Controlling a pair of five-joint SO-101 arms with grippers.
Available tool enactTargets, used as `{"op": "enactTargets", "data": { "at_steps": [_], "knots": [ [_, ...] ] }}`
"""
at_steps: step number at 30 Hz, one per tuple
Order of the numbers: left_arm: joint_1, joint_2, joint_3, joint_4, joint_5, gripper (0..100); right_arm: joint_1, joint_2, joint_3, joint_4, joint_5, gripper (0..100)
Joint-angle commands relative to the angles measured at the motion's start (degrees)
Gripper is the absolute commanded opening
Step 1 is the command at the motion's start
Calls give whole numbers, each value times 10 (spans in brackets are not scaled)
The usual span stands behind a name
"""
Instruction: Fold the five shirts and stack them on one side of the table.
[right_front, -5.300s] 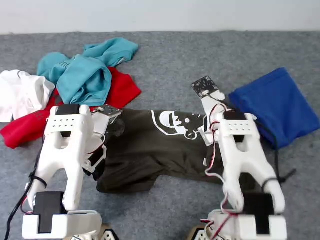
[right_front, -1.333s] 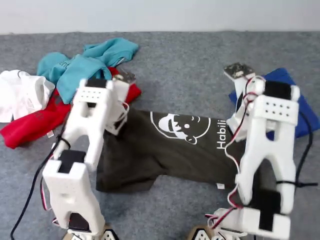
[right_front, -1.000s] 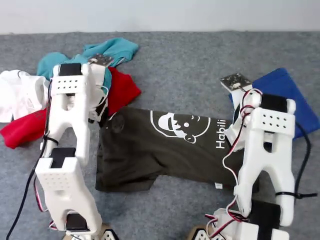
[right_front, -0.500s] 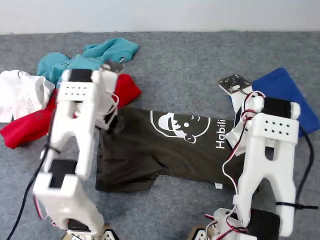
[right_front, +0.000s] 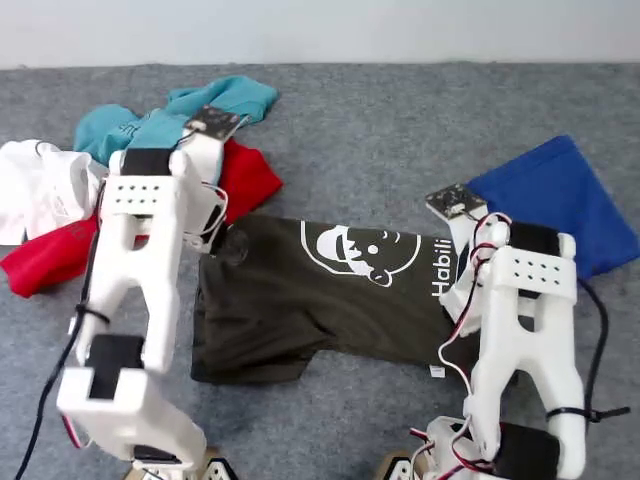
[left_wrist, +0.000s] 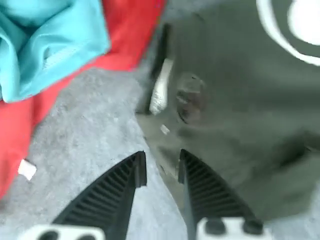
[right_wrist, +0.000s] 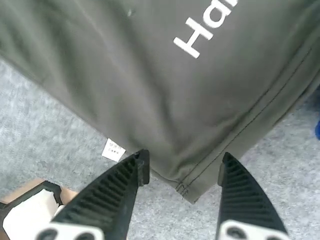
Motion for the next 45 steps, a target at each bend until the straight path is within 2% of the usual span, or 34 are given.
{"op": "enactTargets", "data": {
  "at_steps": [1, 5, 9, 13, 18, 23, 28, 31, 34, 36, 41, 45],
  "knots": [
    [-7, 47, 1, -37, 2, 115, -3, -20, 2, -8, 6, 230],
    [-5, 84, 2, -24, 2, 115, -3, -20, 4, -4, 6, 230],
    [-4, 73, 0, 62, -1, 115, -6, -20, 4, 7, 8, 230],
    [-6, 25, -7, 149, -9, 115, -41, -20, 2, 8, 8, 230],
    [-4, -70, -3, 148, -9, 115, -124, -21, 0, 7, 5, 230],
    [7, -103, 40, 147, -8, 115, -263, -20, 0, 1, 4, 230],
    [-37, -111, 40, 134, -2, 115, -399, -15, 0, -57, 3, 229],
    [-62, -125, 38, 127, 21, 115, -462, -14, 0, -90, 3, 160],
    [-78, -145, 39, 129, 23, 115, -496, -14, -4, -125, -24, 69],
    [-83, -153, 39, 129, 23, 115, -503, -5, -25, -139, -51, 56],
    [-80, -155, 40, 129, 23, 115, -511, 93, -111, -102, -68, 169],
    [-81, -155, 41, 129, 23, 115, -534, 167, -173, -90, -69, 175]
  ]
}}
